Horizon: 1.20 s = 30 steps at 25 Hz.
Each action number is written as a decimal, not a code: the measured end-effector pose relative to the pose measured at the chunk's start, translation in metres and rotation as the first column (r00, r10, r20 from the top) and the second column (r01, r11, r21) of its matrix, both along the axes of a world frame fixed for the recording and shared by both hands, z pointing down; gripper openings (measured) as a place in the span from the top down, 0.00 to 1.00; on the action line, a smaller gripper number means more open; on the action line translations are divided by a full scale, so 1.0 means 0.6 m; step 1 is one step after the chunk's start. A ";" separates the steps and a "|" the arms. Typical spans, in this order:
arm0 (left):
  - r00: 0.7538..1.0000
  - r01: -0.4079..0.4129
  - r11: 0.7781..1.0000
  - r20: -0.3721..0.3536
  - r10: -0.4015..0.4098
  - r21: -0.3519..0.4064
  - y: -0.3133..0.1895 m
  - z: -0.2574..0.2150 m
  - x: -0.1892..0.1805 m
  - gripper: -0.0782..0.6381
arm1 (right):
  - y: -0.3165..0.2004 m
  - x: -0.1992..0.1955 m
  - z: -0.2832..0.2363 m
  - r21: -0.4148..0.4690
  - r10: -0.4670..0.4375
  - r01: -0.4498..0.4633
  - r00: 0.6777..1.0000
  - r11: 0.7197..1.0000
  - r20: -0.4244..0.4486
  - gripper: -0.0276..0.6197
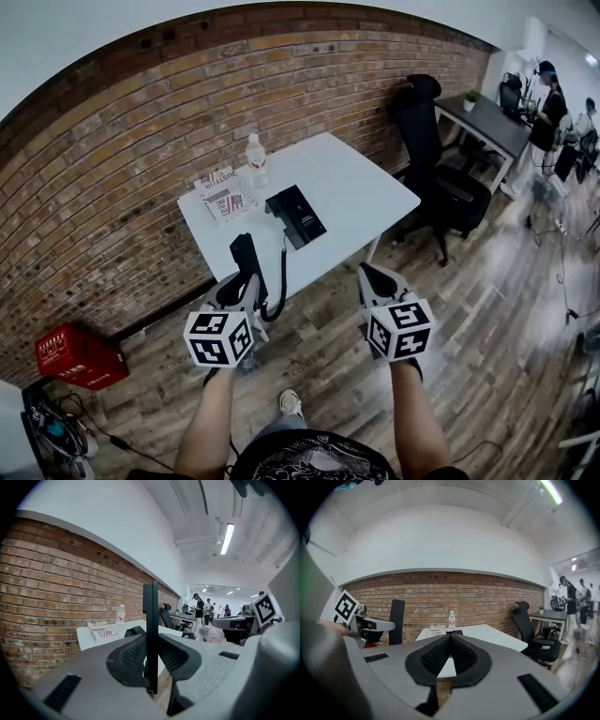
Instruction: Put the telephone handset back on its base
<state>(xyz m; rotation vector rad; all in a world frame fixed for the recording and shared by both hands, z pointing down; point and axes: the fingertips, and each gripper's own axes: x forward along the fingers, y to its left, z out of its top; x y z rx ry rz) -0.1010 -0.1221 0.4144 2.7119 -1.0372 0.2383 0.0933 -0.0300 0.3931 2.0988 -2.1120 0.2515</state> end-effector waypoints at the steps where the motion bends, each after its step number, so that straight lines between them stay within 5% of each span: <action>1: 1.000 -0.004 1.000 -0.001 0.004 -0.004 -0.016 0.001 -0.001 0.78 | -0.015 -0.002 -0.001 -0.002 0.003 -0.003 1.000 1.000 -0.001 0.95; 15: 0.998 -0.054 0.997 -0.030 0.052 -0.049 -0.172 0.021 -0.004 0.78 | -0.168 -0.027 -0.004 -0.024 0.029 -0.030 0.999 0.999 -0.024 0.95; 30: 0.996 -0.079 0.995 -0.034 0.077 -0.060 -0.229 0.039 0.017 0.78 | -0.238 -0.015 0.001 -0.012 0.030 -0.031 0.999 0.999 -0.033 0.95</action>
